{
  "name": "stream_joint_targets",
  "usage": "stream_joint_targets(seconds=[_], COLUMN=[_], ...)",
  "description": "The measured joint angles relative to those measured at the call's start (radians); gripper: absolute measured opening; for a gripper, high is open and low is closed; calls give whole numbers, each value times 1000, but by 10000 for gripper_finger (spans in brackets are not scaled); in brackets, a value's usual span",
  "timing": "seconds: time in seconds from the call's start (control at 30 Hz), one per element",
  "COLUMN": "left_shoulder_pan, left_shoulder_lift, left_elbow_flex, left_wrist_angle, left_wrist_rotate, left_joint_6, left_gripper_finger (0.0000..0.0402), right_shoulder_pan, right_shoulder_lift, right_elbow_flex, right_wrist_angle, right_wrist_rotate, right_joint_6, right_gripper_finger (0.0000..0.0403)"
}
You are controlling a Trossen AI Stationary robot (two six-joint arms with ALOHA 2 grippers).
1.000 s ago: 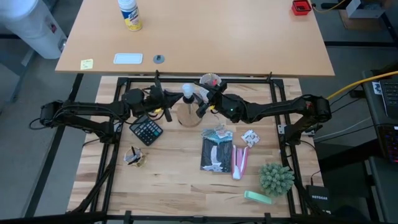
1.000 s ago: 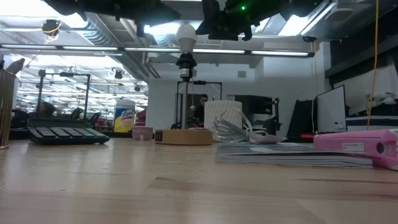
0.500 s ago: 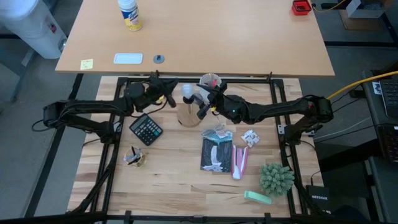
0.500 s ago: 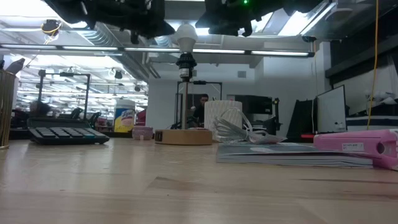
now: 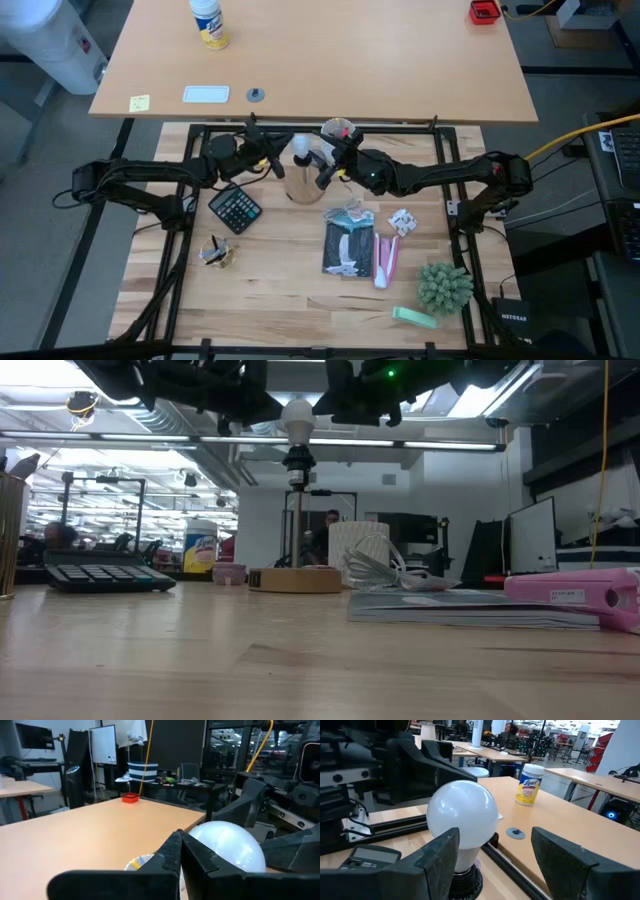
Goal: Screw lightbulb
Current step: Remove the lightbulb from the lamp
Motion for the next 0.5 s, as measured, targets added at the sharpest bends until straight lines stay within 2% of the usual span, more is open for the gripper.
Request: stream_joint_targets(seconds=[0.27, 0.5], left_shoulder_pan=[-25, -30], left_shoulder_lift=[-1, -4], left_elbow_flex=[0, 0], left_wrist_angle=[-8, -12], left_wrist_rotate=[-7, 1], left_joint_6=[-7, -28], left_gripper_finger=[1, 1], right_shoulder_pan=[-4, -6], right_shoulder_lift=[0, 1], right_elbow_flex=[0, 0], right_wrist_angle=[-6, -9], right_wrist_rotate=[5, 55], right_joint_6=[-5, -6], right_gripper_finger=[255, 255])
